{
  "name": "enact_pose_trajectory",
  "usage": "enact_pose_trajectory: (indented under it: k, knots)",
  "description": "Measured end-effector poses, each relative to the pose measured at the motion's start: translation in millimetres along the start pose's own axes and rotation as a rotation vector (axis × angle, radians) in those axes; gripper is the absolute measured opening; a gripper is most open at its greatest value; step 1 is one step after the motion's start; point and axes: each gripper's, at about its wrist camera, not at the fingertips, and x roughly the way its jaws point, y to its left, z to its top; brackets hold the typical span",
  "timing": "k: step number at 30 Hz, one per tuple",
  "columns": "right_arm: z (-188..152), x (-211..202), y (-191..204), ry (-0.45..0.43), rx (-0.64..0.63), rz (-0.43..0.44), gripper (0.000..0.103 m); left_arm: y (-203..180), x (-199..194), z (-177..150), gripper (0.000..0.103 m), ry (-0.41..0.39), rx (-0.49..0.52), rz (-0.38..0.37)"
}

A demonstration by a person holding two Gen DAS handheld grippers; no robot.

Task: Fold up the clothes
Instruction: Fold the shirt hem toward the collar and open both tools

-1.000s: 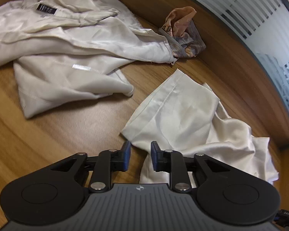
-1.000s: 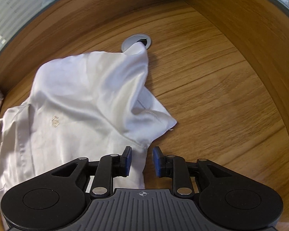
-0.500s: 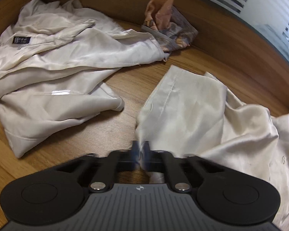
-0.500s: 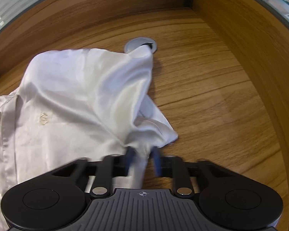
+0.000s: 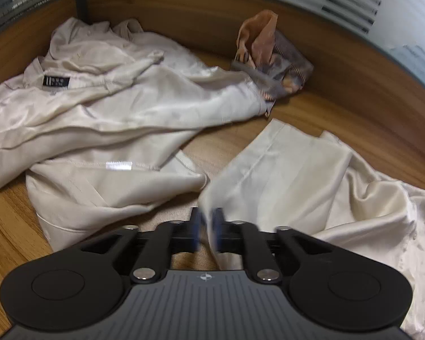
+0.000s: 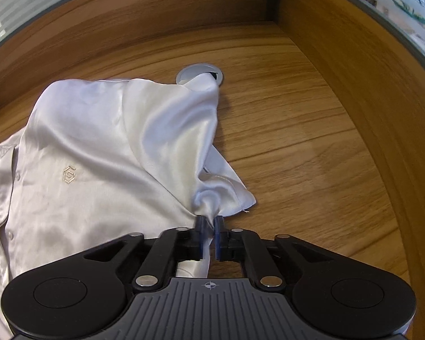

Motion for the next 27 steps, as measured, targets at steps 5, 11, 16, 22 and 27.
enact_pose_trajectory:
  k: [5, 11, 16, 22, 27]
  knots:
    - [7.9, -29.7, 10.3, -0.057, -0.066, -0.003, 0.021, 1.8, -19.2, 17.4, 0.035, -0.032, -0.008, -0.013]
    - [35.5, -42.1, 34.9, -0.065, -0.161, 0.083, 0.021, -23.4, -25.8, 46.8, 0.035, -0.023, 0.047, -0.085]
    - [66.8, -32.3, 67.4, -0.065, -0.239, 0.158, 0.028, -63.3, -14.7, 57.9, 0.044, -0.001, 0.128, -0.160]
    - [107.0, -2.9, 99.4, -0.071, -0.325, 0.195, 0.039, -111.4, 15.5, 57.0, 0.051, 0.039, 0.257, -0.199]
    - [137.7, 34.6, 111.0, -0.066, -0.429, 0.146, 0.045, -137.7, 44.3, 58.6, 0.053, 0.074, 0.328, -0.195]
